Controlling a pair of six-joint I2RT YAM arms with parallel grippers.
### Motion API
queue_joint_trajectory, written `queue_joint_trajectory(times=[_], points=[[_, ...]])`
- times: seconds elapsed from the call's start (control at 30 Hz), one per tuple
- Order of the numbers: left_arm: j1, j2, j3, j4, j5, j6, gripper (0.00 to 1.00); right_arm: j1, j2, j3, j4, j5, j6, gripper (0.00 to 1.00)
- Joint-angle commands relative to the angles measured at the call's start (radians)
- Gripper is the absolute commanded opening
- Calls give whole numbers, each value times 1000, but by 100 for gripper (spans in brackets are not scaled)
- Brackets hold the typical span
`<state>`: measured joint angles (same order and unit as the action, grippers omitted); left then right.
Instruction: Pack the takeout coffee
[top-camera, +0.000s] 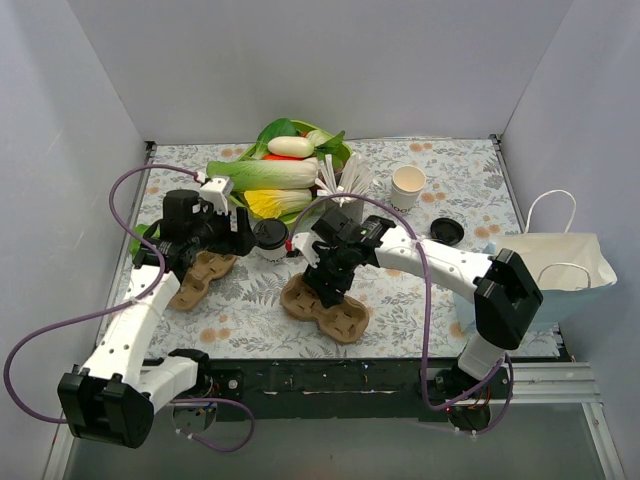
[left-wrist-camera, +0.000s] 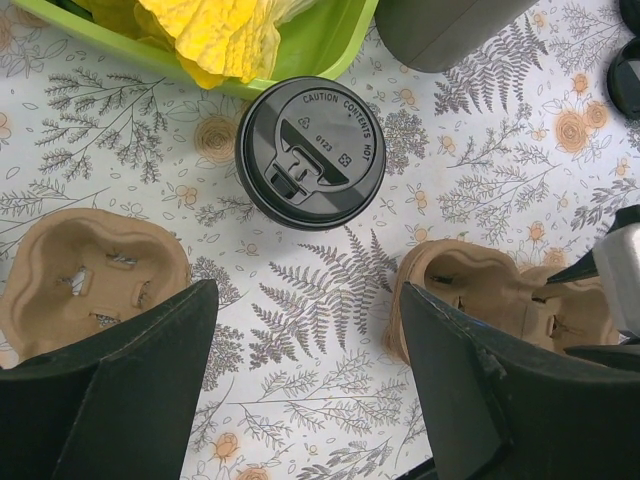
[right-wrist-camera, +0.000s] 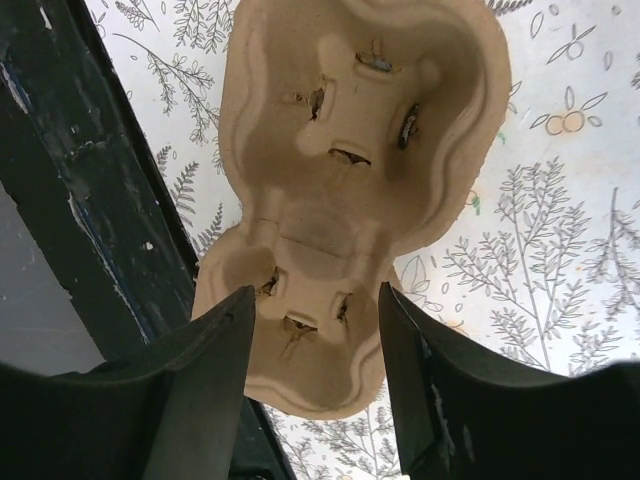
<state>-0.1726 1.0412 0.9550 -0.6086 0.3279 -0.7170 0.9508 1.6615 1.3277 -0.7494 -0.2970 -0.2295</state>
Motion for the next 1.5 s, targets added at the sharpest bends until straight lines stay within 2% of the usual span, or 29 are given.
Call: queue_joint_trajectory(times=[0.0,0.27,0.67,1.0,1.17,1.47], points=[[8,-44,-10,12,-13,-2,74,9,14,-13,22,-8,59,59],[13,-59,-22,12,-7,-2,74,26,67,-2,30,-4,94,69],[25,-89,-38,1,-1,5,75,37,99,-16,15,45,159,68],[27,-102,-47,6,2,5,75,48,49,53,-44,82,222,65],[27,-110,-53,4,3,5,75,54,34,53,-59,87,243,59],[28,-129,-65,3,3,5,75,59,70,42,-50,47,240,56]])
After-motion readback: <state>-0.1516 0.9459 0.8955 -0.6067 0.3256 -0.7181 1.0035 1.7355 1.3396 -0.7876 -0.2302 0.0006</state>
